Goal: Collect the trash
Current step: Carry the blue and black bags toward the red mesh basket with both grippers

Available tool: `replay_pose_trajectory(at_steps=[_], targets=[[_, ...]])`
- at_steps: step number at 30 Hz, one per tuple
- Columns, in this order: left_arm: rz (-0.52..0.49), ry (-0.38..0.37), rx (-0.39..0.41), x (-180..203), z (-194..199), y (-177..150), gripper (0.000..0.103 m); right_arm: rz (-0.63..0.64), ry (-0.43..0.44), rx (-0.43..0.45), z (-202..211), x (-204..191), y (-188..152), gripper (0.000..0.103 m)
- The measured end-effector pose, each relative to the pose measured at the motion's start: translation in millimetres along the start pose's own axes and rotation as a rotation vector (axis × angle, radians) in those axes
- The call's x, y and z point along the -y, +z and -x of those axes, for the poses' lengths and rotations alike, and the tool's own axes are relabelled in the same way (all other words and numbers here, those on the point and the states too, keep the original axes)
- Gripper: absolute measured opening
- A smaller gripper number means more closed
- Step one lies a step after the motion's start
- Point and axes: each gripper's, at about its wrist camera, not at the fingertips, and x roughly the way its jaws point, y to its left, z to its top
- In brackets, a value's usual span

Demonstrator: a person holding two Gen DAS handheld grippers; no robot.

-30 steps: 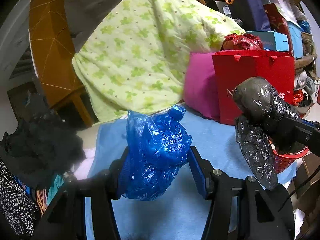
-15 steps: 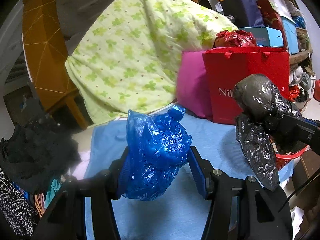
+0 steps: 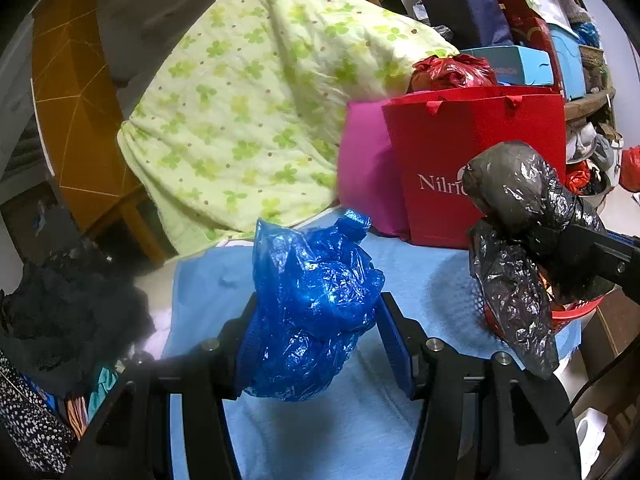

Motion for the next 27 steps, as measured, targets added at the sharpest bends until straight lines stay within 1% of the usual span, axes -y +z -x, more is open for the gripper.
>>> replay_pose_trajectory(at_steps=[27], targets=[[-0.065, -0.045, 0.001, 42.0, -6.5, 11.8, 0.057, -0.049, -0.042, 0.031, 22.5, 33.9, 4.0, 0.038]])
